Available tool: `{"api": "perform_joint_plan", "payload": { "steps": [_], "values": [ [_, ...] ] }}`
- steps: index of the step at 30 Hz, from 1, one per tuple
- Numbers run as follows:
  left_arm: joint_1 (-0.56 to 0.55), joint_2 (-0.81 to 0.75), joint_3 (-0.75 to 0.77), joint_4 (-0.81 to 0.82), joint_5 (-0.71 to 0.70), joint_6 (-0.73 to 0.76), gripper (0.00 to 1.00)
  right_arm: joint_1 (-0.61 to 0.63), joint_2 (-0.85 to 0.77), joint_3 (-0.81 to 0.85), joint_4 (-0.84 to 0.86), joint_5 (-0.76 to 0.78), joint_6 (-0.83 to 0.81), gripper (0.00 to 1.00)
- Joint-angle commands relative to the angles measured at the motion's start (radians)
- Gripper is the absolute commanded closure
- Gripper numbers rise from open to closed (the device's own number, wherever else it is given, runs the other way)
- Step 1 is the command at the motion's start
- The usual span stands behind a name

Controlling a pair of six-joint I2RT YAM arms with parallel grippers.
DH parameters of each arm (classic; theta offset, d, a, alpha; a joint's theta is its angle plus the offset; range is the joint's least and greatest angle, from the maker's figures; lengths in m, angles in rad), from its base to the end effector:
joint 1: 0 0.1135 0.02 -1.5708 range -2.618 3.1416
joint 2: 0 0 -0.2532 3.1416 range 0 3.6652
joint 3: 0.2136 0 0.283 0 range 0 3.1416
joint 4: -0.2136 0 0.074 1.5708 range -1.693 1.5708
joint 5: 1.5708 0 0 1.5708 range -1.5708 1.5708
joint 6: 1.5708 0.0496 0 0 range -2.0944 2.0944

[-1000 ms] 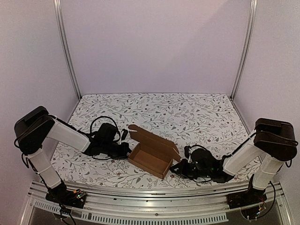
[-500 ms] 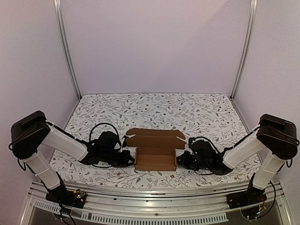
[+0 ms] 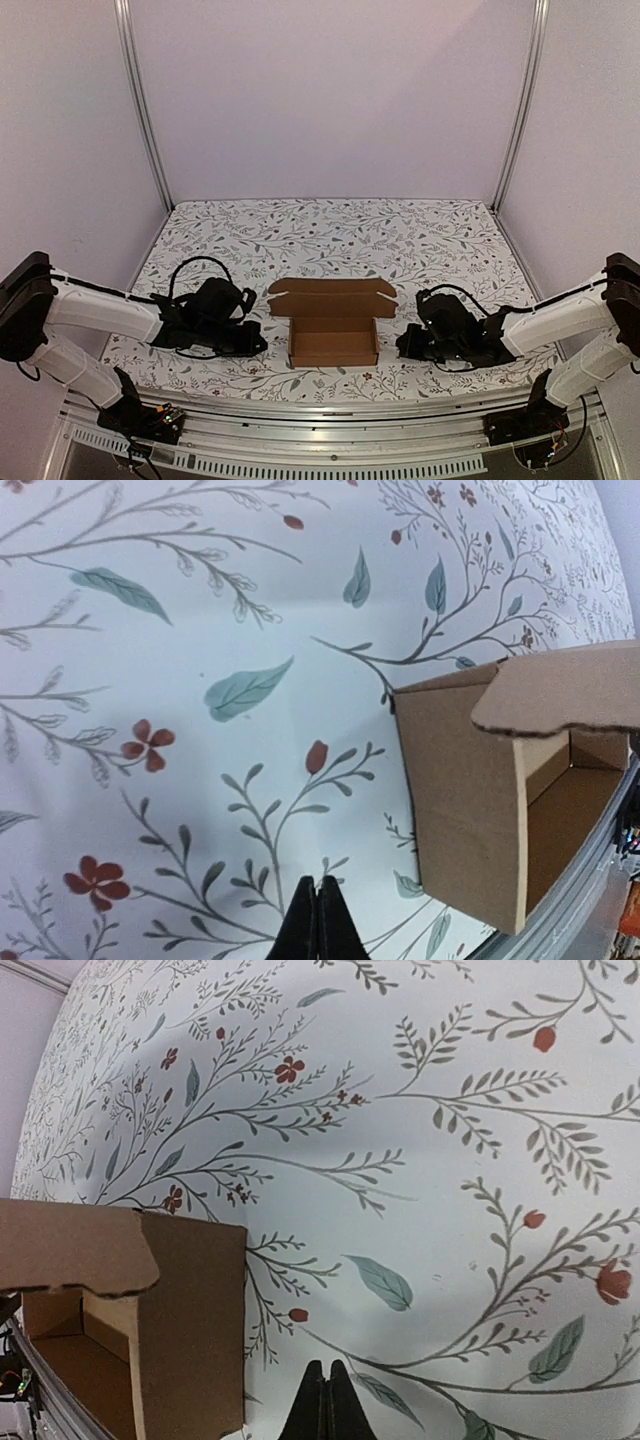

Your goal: Fold the paper box

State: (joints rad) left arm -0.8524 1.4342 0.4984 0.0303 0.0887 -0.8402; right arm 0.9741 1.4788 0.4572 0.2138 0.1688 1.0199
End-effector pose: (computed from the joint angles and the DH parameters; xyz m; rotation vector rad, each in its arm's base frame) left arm 0.1771 -0.2092 0.0802 0.0571 2.6609 -0.7668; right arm 0.1627 0.2246 0.0722 0.1419 2.4933 0.7263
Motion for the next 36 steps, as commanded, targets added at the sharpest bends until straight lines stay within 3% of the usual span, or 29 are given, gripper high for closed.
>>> {"api": "perform_joint_plan", "payload": {
  "steps": [1, 9, 12, 20, 25, 29, 36],
  "values": [
    [0.016, -0.120, 0.048, -0.288, -0.179, 0.060, 1.00, -0.001, -0.168, 0.040, -0.327, 0.142, -0.106, 1.00],
    [0.120, -0.221, 0.181, -0.407, -0.234, 0.160, 1.00, -0.008, -0.353, 0.202, -0.512, 0.292, -0.284, 1.00],
    [0.130, -0.223, 0.238, -0.438, -0.227, 0.210, 0.99, -0.013, -0.353, 0.271, -0.554, 0.278, -0.382, 0.89],
    [0.137, -0.295, 0.270, -0.517, -0.182, 0.314, 0.66, -0.015, -0.356, 0.380, -0.693, 0.165, -0.631, 0.62],
    [0.139, -0.353, 0.255, -0.526, -0.155, 0.368, 0.47, -0.015, -0.360, 0.367, -0.685, 0.090, -0.745, 0.57],
    [0.139, -0.375, 0.231, -0.486, -0.121, 0.371, 0.38, -0.016, -0.361, 0.322, -0.605, 0.011, -0.855, 0.52],
    [0.139, -0.382, 0.220, -0.453, -0.098, 0.374, 0.24, -0.064, -0.311, 0.301, -0.496, -0.118, -0.967, 0.35]
  ]
}}
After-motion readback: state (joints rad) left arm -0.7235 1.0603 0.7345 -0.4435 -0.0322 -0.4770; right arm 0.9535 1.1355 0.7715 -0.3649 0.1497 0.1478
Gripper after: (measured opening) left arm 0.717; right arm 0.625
